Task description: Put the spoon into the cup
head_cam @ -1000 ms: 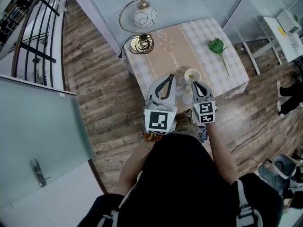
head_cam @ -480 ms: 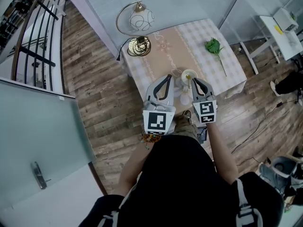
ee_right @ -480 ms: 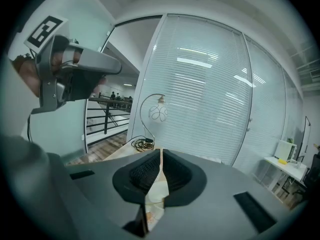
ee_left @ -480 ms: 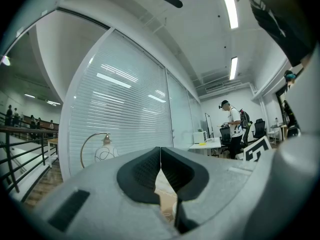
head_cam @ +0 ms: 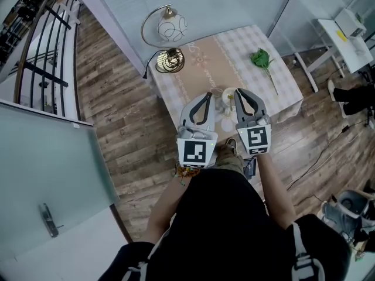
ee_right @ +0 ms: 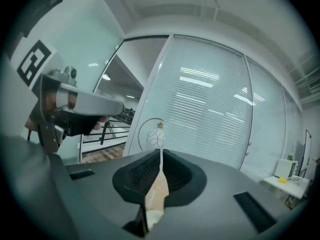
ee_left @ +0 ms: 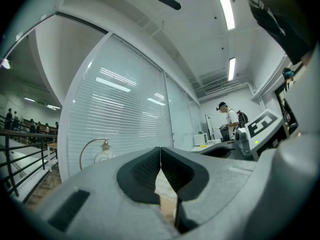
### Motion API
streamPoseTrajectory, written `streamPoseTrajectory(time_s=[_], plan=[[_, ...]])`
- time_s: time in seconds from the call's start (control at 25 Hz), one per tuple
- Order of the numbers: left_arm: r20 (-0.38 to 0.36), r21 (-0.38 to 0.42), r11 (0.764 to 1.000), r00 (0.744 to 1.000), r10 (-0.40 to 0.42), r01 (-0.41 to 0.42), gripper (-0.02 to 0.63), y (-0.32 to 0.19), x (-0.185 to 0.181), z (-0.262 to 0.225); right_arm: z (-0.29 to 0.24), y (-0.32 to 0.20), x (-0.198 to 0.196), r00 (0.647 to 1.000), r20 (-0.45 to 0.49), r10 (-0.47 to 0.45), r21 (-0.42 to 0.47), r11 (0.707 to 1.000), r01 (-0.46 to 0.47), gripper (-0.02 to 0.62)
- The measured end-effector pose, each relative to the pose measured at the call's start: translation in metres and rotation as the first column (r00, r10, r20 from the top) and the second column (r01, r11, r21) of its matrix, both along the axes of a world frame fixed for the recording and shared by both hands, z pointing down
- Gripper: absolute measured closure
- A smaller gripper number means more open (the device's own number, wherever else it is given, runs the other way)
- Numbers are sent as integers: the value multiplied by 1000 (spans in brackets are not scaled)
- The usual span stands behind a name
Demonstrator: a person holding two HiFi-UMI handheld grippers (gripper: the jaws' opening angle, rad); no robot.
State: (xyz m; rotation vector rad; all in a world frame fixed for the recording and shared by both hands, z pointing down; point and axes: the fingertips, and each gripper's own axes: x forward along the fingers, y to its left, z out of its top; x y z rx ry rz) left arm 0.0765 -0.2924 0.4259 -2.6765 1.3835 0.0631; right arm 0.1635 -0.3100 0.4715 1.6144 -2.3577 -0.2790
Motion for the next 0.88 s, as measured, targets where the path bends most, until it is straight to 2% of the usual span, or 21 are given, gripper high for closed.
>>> streamPoseTrajectory(time_s=[0.4,0.56,0.68,0.88], plan=[[-45,18,1000,999,-17,18,589,1,1,-20,-64,10,-8,1000,-4,-23,134,991,23,586],[-46,58,998,999,-23,25,589,1,0,-34,-83,16,-8,1000,25,-5,188,982,1,586],[-75,53,998,997,-32,36,589,1,-1,-38,-90,20,-9,999,42,6,207,978,-15,586],[-44,46,998,998,-34,36,589,0,-2,-36,-104,26,-16,997,75,-7,253,967,-12,586]])
